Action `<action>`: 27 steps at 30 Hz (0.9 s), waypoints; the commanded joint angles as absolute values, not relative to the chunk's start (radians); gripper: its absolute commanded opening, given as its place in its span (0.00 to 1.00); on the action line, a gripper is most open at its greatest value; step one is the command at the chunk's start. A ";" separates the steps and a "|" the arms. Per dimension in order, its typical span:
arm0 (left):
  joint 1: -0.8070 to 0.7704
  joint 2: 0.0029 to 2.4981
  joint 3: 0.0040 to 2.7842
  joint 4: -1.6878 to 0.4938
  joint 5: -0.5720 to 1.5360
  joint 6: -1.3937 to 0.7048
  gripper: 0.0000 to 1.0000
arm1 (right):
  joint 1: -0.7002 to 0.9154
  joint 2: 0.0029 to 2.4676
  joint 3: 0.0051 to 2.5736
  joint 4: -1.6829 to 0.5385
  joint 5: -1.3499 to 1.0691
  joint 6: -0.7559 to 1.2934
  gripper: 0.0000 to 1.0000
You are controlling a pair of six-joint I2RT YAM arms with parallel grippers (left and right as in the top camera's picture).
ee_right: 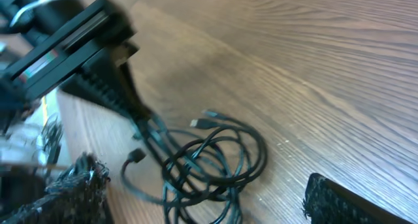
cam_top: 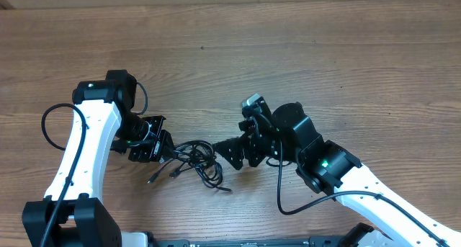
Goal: Untangle cables
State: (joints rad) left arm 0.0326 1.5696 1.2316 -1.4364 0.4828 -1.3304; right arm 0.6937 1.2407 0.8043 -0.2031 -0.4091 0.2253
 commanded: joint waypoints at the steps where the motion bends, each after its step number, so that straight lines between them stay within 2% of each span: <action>1: 0.032 1.577 1.245 -1.435 0.527 -1.312 0.04 | 0.691 1.236 0.820 -0.213 -0.474 0.144 0.97; 10: 0.032 1.577 1.245 -1.419 0.542 -1.302 0.04 | 0.691 1.326 0.820 -0.272 -0.540 -0.009 0.97; 16: 0.032 1.577 1.245 -1.354 0.604 -1.180 0.04 | 0.691 1.426 0.820 -0.259 -0.540 -0.009 0.96; 21: 0.032 1.577 1.245 -1.351 0.620 -1.182 0.04 | 0.691 1.475 0.820 -0.253 -0.545 -0.001 0.91; 27: 0.032 1.577 1.245 -1.345 0.618 -1.249 0.04 | 0.691 1.476 0.820 -0.225 -0.570 -0.001 0.89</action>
State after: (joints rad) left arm 0.0326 1.5696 1.2316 -1.3441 0.5846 -1.2213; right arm 0.6937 1.4757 0.8043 -0.2424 -0.5392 0.0059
